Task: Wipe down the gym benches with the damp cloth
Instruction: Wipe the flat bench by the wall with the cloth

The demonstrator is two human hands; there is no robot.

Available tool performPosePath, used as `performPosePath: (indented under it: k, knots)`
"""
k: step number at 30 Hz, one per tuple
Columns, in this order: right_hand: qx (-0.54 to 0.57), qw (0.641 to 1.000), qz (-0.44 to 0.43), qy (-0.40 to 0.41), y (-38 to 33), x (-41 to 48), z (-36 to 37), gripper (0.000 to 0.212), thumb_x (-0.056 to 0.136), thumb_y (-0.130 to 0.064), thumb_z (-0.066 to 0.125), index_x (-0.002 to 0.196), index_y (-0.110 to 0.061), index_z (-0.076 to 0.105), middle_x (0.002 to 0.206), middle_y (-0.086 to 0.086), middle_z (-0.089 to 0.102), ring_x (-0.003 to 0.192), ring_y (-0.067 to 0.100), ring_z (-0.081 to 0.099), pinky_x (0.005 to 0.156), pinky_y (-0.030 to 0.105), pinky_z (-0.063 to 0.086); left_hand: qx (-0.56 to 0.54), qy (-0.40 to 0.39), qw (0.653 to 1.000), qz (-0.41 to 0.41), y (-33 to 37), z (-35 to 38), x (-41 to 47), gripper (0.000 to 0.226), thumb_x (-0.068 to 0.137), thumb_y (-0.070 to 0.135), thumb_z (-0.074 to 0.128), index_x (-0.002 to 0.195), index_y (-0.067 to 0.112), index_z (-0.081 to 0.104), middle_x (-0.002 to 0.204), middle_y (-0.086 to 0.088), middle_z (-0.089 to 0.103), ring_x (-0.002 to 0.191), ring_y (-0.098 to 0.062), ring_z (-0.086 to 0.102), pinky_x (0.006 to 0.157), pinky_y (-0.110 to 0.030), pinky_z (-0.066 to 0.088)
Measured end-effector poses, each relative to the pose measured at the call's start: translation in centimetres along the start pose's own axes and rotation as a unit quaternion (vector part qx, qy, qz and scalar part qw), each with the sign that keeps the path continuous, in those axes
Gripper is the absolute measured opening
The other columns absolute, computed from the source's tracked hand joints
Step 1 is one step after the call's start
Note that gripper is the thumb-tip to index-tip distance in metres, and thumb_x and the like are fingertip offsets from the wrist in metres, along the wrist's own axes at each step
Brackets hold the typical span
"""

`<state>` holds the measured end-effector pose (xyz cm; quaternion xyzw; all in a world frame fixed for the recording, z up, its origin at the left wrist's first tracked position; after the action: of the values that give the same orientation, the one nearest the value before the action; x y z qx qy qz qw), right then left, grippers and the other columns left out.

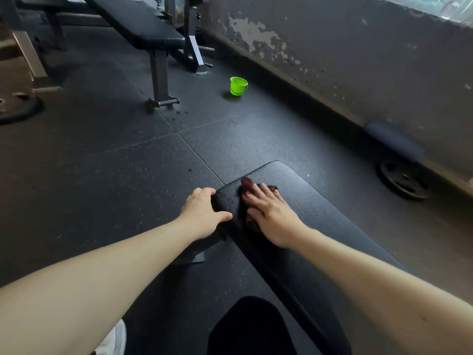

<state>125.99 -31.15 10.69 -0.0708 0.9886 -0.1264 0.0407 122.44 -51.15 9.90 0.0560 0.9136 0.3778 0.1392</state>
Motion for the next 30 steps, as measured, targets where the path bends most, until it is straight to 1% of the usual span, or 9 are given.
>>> performPosePath:
  k: [5, 7, 10, 12, 15, 17, 22, 26, 30]
  knots:
    - [-0.011, 0.994, 0.108, 0.009, 1.4, 7.8, -1.5, 0.049, 0.107, -0.037, 0.04, 0.155, -0.027, 0.044, 0.17, 0.001, 0.021, 0.157, 0.025, 0.01, 0.127, 0.047, 0.002, -0.008, 0.017, 1.0, -0.007, 0.0, 0.0, -0.4, 0.081, 0.08, 0.044, 0.083, 0.146, 0.016, 0.046, 0.142, -0.007, 0.047, 0.135, -0.027, 0.044, 0.114, -0.043, 0.038]
    - [-0.005, 0.997, 0.082, 0.014, -0.4, 7.8, -0.8, 0.047, 0.107, -0.035, 0.041, 0.153, -0.026, 0.046, 0.169, 0.001, 0.024, 0.157, 0.023, 0.01, 0.127, 0.047, 0.001, -0.029, 0.027, 0.999, -0.018, 0.1, 0.1, -0.6, 0.078, 0.08, 0.04, 0.084, 0.144, 0.015, 0.047, 0.141, -0.006, 0.047, 0.133, -0.026, 0.047, 0.112, -0.041, 0.04]
    - [0.039, 0.999, -0.027, 0.012, -3.7, 4.4, 0.7, 0.045, 0.107, -0.028, 0.047, 0.152, -0.026, 0.049, 0.17, -0.004, 0.022, 0.159, 0.019, 0.007, 0.129, 0.043, 0.0, -0.059, 0.038, 0.997, -0.032, -0.2, 0.5, -0.8, 0.075, 0.078, 0.038, 0.085, 0.14, 0.014, 0.05, 0.137, -0.007, 0.049, 0.126, -0.026, 0.052, 0.106, -0.039, 0.045]
    - [0.068, 0.995, -0.071, 0.007, -4.2, 2.3, 1.0, 0.043, 0.107, -0.026, 0.048, 0.151, -0.025, 0.051, 0.169, -0.006, 0.022, 0.159, 0.017, 0.007, 0.129, 0.039, 0.0, -0.059, 0.037, 0.997, -0.023, -0.4, 0.5, -1.0, 0.071, 0.077, 0.037, 0.085, 0.136, 0.015, 0.053, 0.132, -0.007, 0.051, 0.124, -0.027, 0.053, 0.103, -0.039, 0.046]
    - [0.06, 0.992, -0.112, -0.02, -3.2, 1.0, 0.6, 0.048, 0.104, -0.034, 0.044, 0.151, -0.026, 0.051, 0.168, -0.005, 0.024, 0.158, 0.015, 0.009, 0.129, 0.036, 0.001, -0.034, 0.031, 0.999, 0.003, -0.6, 0.5, -1.1, 0.066, 0.078, 0.038, 0.084, 0.135, 0.018, 0.056, 0.128, -0.005, 0.052, 0.123, -0.026, 0.052, 0.102, -0.038, 0.046]
    - [0.04, 0.992, -0.115, -0.032, -2.2, 1.5, 0.4, 0.051, 0.101, -0.037, 0.042, 0.151, -0.029, 0.051, 0.167, -0.007, 0.025, 0.158, 0.014, 0.012, 0.13, 0.039, 0.004, -0.033, 0.03, 0.999, 0.01, -0.8, 0.4, -1.0, 0.066, 0.079, 0.038, 0.084, 0.136, 0.019, 0.056, 0.128, -0.004, 0.053, 0.123, -0.025, 0.051, 0.104, -0.039, 0.045]
    - [0.038, 0.999, -0.014, 0.001, -2.4, 5.0, -0.4, 0.046, 0.106, -0.027, 0.049, 0.151, -0.031, 0.049, 0.169, -0.009, 0.024, 0.158, 0.014, 0.008, 0.128, 0.047, 0.006, -0.062, 0.03, 0.998, 0.011, -1.2, 0.2, -0.9, 0.067, 0.078, 0.036, 0.086, 0.134, 0.019, 0.055, 0.128, 0.0, 0.052, 0.12, -0.021, 0.054, 0.105, -0.04, 0.047]
    - [0.078, 0.993, -0.091, -0.021, -3.7, 2.8, 0.0, 0.056, 0.095, -0.004, 0.049, 0.149, -0.02, 0.055, 0.167, -0.006, 0.028, 0.158, 0.016, 0.013, 0.129, 0.043, 0.006, -0.084, 0.026, 0.996, 0.018, -1.3, 0.1, -0.5, 0.064, 0.073, 0.031, 0.09, 0.127, 0.016, 0.058, 0.124, -0.001, 0.054, 0.114, -0.02, 0.059, 0.101, -0.039, 0.05]
    - [0.069, 0.987, -0.143, -0.037, -2.2, -2.6, 0.0, 0.06, 0.089, -0.01, 0.043, 0.147, -0.018, 0.056, 0.167, -0.007, 0.028, 0.158, 0.014, 0.011, 0.13, 0.04, 0.006, -0.095, 0.028, 0.995, 0.031, -1.5, 0.3, -0.3, 0.062, 0.069, 0.031, 0.092, 0.122, 0.017, 0.06, 0.12, 0.001, 0.055, 0.11, -0.019, 0.06, 0.101, -0.04, 0.05]
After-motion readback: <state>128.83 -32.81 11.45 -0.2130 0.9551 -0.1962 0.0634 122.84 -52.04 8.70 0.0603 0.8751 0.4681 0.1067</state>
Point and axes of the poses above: each hand's wrist, its own x-axis towards the middle knuckle, its own z-axis out of the palm, y = z × x, the point moved 4 cm from there along x, towards the middle knuckle
